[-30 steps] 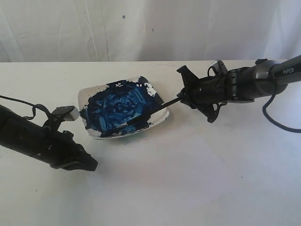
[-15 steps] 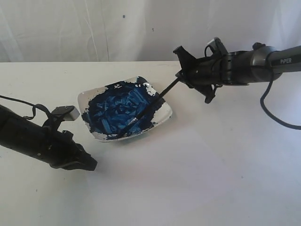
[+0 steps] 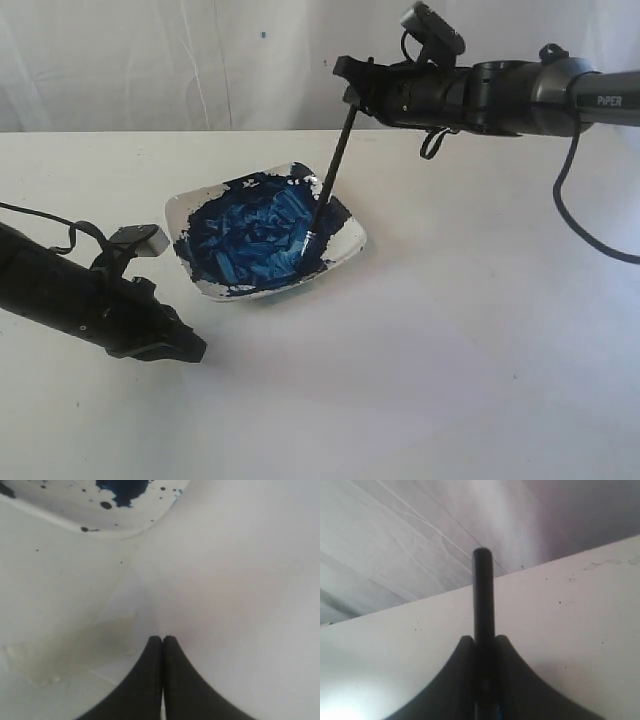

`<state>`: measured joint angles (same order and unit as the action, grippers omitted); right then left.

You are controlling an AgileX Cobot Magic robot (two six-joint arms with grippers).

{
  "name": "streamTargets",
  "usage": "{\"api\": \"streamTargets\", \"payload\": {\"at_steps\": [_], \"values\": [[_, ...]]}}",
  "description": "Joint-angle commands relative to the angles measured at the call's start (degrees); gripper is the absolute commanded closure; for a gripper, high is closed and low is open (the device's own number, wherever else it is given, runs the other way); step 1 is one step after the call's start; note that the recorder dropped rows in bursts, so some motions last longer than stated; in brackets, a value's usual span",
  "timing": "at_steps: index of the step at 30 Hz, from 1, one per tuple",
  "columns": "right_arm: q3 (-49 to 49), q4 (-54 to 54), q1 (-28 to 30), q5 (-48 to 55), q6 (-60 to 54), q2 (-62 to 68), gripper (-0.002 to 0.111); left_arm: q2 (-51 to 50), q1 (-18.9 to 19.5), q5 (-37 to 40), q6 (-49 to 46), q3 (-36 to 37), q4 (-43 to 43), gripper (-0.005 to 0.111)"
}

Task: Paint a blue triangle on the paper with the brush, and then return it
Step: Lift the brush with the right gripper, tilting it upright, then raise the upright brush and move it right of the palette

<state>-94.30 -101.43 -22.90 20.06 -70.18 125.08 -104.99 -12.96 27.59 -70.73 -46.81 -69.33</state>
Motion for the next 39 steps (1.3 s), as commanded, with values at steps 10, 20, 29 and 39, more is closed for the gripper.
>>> {"api": "streamTargets", "payload": {"at_steps": [10,20,29,39], "values": [[-2.66,1.49,-0.05,6.21,-21.97,1.14,0.108,0.20,-0.33,0.87,-0.19,0.31,-0.51,0.107],[-5.56,1.49,-0.05,7.86,-26.27,1.63,0.108,0.20,-0.33,0.87,-0.19,0.31,-0.51,0.107],[-6.76,1.49,-0.05,12.95,-27.40,4.39,0.108,0.20,-0.33,0.87,-0.19,0.31,-0.51,0.107],[-7.53,1.49,-0.05,12.91,-26.83,5.00,0.108,0.20,-0.33,0.63,-0.19,0.31,-0.51,0.107]]}}
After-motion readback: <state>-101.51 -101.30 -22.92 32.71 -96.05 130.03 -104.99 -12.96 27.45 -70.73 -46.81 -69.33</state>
